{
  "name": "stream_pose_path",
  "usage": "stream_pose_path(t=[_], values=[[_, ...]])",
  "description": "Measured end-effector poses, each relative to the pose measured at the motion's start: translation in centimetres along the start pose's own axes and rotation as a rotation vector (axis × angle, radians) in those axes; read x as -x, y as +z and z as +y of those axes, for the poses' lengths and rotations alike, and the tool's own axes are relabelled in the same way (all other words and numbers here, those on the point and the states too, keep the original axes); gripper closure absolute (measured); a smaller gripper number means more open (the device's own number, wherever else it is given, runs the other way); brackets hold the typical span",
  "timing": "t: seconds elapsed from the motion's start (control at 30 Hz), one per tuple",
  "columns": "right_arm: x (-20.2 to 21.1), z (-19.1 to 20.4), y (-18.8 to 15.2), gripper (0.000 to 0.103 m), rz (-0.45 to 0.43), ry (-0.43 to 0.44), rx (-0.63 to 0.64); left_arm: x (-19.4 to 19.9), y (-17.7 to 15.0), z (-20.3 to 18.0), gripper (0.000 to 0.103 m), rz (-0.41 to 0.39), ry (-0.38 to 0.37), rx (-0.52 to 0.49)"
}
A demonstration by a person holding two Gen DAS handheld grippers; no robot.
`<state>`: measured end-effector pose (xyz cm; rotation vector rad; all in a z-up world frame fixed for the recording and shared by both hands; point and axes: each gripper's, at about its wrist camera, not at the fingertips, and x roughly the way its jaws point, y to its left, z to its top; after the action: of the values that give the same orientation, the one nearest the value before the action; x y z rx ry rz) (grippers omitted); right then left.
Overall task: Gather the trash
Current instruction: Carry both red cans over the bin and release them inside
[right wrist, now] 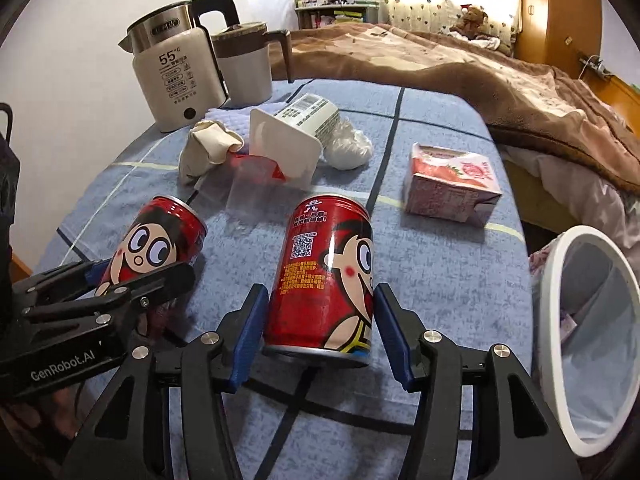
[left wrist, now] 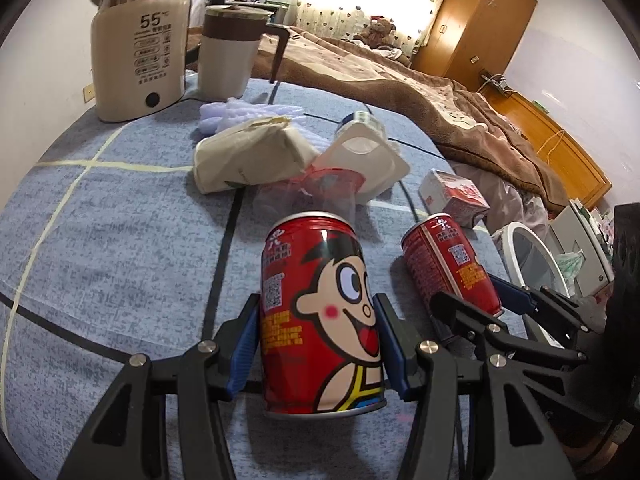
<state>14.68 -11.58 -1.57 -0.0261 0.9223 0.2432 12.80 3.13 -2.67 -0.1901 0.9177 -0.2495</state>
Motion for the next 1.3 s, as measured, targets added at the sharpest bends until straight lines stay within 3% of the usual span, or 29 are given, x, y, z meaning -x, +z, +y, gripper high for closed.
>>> stream_pose_path(t=[0.27,0.67,1.0,1.2,1.3], values=[[3.6,-3.5,-0.5,0.048,-0.078,0.03,-0.096,0.7,0.8,-3.3,0.046,-0.021,-0.048,-0.067],[8.8,-12.4,-2.5,0.048,-0.143,-0.091,-0.245,-1.2,2.4,-12.3,0.046,-0.01,-0.165,-0.213],[11.5,-19.8,-4.8,0.048,-0.144,-0.204,-0.353,-4.2,2.3,-20.8,0.046,0.061,-0.3,-0.315],[11.6,-23.2,-5.8,0.049,-0.132,-0.228,-0.395,-5.7,1.8,-24.4,0.046,0.094,-0.342,-0.365],[11.3,-24.5,-6.4,0.049,-0.113,-0.227,-0.425,-6.1,1.5,-25.7,0.046,0.107,-0.328,-0.384]])
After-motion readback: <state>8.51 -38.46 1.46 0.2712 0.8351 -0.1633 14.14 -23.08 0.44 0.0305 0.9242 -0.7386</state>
